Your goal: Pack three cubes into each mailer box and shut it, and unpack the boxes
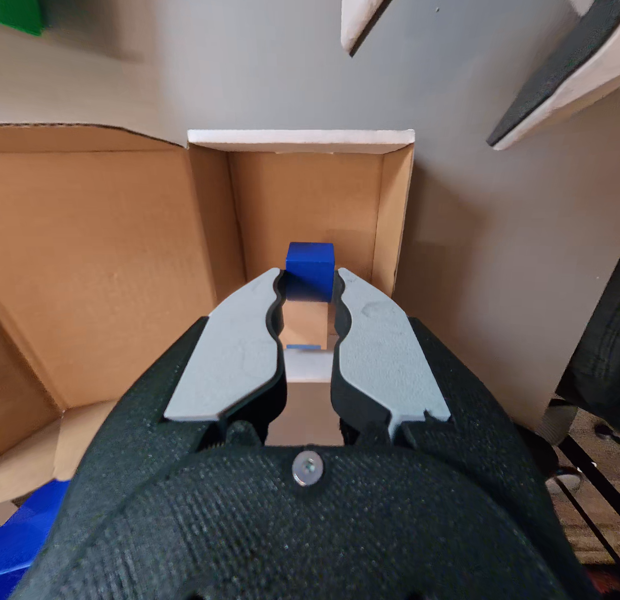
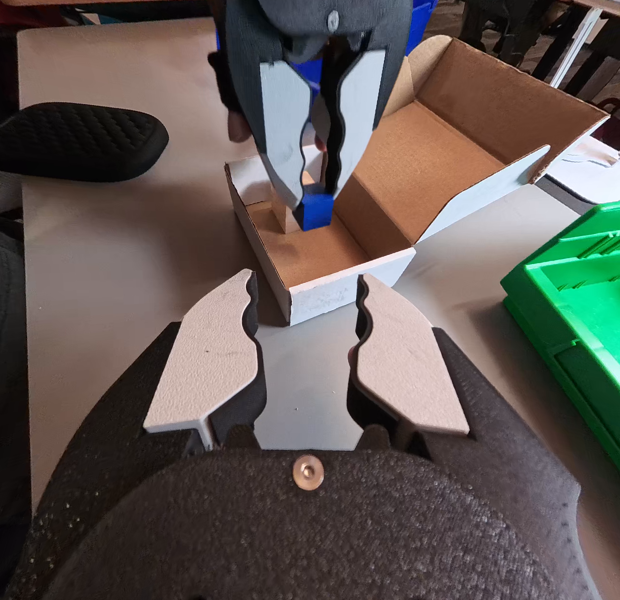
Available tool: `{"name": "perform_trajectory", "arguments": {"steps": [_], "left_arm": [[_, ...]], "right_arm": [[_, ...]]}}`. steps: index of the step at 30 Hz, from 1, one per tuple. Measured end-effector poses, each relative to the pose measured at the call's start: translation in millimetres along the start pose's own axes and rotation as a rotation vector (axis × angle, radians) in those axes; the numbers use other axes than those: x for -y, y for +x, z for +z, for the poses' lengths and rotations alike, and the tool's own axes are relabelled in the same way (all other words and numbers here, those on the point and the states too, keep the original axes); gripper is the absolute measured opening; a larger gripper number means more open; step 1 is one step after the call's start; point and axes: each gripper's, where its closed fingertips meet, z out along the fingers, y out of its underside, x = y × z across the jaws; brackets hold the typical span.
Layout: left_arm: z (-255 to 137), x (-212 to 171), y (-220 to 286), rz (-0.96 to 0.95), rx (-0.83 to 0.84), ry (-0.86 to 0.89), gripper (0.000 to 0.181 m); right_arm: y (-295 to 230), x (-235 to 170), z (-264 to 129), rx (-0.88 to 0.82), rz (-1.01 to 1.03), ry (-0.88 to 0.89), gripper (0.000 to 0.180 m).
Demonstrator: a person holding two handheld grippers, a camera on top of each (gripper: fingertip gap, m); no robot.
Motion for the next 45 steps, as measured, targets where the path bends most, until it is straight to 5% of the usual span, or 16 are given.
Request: {"name": "perform_trajectory", "arguments": {"steps": [1, 20, 45], "left_arm": [[4, 0, 0, 0.000, 0.004, -0.004, 0.026], [39, -8, -10, -0.030, 0.021, -0.010, 0.026], [39, -7, -12, -0.028, 0.040, 0.002, 0.031]], "right_arm": [[0, 0, 0, 0.001, 0.000, -0.001, 0.056], [0, -1, 0, 0.000, 0.000, -0.003, 0.055], [0, -1, 0, 0.003, -0.001, -0.002, 0.056]]}}
